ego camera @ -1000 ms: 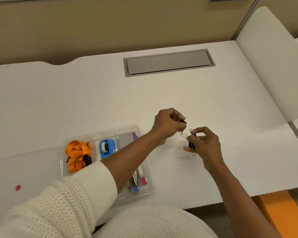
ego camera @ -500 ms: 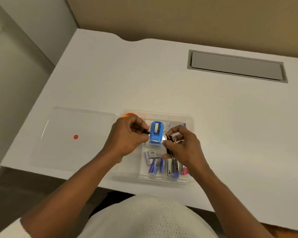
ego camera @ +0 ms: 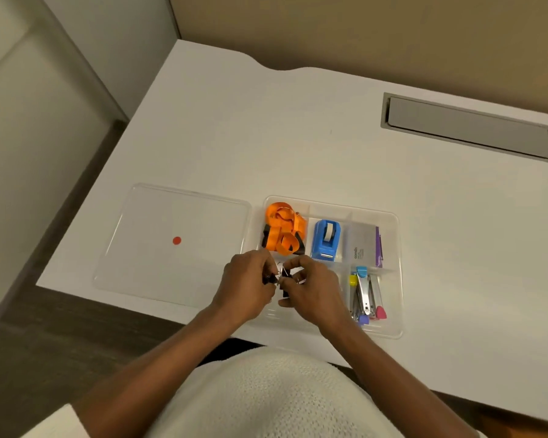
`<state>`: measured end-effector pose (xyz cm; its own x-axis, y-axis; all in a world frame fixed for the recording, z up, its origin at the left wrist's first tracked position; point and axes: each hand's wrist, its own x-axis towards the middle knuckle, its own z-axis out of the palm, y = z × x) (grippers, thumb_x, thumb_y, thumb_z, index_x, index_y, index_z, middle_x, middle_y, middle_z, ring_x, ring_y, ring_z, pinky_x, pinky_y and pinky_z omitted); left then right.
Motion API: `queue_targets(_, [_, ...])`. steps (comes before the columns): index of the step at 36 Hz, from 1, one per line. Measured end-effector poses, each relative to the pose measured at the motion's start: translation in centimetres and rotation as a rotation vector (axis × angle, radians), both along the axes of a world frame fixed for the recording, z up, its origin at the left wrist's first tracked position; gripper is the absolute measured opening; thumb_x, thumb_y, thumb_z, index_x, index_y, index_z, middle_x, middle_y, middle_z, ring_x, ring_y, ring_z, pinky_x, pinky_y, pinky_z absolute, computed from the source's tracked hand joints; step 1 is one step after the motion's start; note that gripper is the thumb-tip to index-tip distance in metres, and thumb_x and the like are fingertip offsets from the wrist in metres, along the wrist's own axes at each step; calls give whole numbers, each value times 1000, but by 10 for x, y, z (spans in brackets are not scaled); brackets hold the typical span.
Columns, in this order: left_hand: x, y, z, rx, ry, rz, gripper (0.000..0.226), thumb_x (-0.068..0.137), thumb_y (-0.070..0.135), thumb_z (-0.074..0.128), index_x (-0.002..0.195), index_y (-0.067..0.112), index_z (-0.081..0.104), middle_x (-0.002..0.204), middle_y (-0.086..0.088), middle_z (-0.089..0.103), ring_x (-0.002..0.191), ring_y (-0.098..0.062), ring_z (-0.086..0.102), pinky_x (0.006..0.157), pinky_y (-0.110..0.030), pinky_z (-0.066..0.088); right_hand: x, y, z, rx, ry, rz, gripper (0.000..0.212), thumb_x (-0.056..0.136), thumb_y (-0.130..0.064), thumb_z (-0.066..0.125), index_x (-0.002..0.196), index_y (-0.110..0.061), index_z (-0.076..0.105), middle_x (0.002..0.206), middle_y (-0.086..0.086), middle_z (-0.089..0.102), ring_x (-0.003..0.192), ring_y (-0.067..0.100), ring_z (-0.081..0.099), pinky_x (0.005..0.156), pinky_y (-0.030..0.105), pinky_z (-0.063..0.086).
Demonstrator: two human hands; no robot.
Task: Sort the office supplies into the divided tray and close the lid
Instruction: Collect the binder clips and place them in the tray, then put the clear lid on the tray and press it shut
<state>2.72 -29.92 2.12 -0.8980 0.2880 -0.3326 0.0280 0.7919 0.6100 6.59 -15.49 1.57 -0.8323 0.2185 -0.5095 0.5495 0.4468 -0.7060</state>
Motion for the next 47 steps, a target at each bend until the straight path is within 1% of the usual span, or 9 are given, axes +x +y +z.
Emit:
queue_targets(8, [7, 3, -8, -126, 47, -172, 30, 94, 10, 77, 123, 17, 72, 118, -4, 79, 104, -22, 76, 91, -29, 57, 4, -13, 3, 89, -12, 47, 28, 106, -16, 57, 131, -12, 67, 126, 7, 75, 106, 22, 75, 97, 43, 61])
queue_targets(13, [4, -1, -10, -126, 66, -191, 27, 95, 11, 76, 122, 16, 73, 116, -5, 78, 101, -23, 75, 86, -26, 54, 8, -11, 6, 119, -26, 98, 27, 103, -16, 63, 129, -18, 70, 130, 2, 73, 114, 18, 71, 94, 23, 48])
queue_targets(20, [-5, -20, -8, -1, 72, -56, 17, 87, 21, 85, 100, 28, 75, 96, 9, 78, 85, -9, 74, 80, -35, 65, 9, -3, 11, 97, 4, 125, 21, 98, -22, 73, 118, -17, 75, 112, 1, 77, 98, 16, 73, 92, 34, 60])
queue_targets(26, [-27, -51, -1, 82, 98, 167, 8, 90, 32, 84, 90, 26, 77, 78, 23, 69, 72, 0, 70, 66, -12, 49, 3, -6, 18, 89, 82, 184, 17, 98, -18, 71, 114, -14, 74, 108, -1, 78, 95, 14, 74, 92, 31, 61])
queue_targets(30, [-45, -86, 5, 79, 112, 355, 15, 90, 32, 84, 83, 20, 77, 77, 17, 74, 71, -2, 70, 63, -14, 49, -8, -22, 23, 45, 128, 240, 17, 99, -18, 70, 114, -12, 74, 99, 0, 79, 84, 15, 76, 85, 34, 64])
queue_targets(35, [-65, -131, 3, 3, 138, 508, 17, 92, 30, 82, 90, 14, 78, 89, 3, 78, 82, -15, 72, 76, -27, 57, -30, -53, 23, 65, 130, 328, 31, 94, -25, 77, 124, -17, 70, 114, 0, 75, 94, 13, 73, 85, 29, 61])
queue_targets(39, [-78, -160, -8, -52, 138, 500, 18, 92, 31, 82, 92, 13, 77, 90, 2, 78, 81, -12, 68, 82, -33, 56, -45, -78, 19, 130, 111, 367, 49, 92, -32, 78, 136, -17, 62, 128, 4, 71, 104, 17, 72, 90, 31, 59])
queue_targets(43, [-90, -184, -27, -231, 192, 457, 23, 92, 32, 82, 99, 10, 77, 113, -14, 76, 106, -32, 71, 84, -41, 56, -59, -103, 8, 213, 60, 373, 65, 92, -35, 76, 147, -12, 50, 134, 12, 65, 117, 26, 68, 97, 39, 57])
queue_targets(47, [-94, -201, -48, -332, 205, 452, 37, 91, 34, 82, 113, 8, 69, 132, -19, 62, 127, -38, 55, 92, -47, 56, -65, -125, -9, 324, 40, 414, 70, 91, -33, 75, 145, -3, 43, 135, 21, 55, 126, 37, 55, 100, 40, 50])
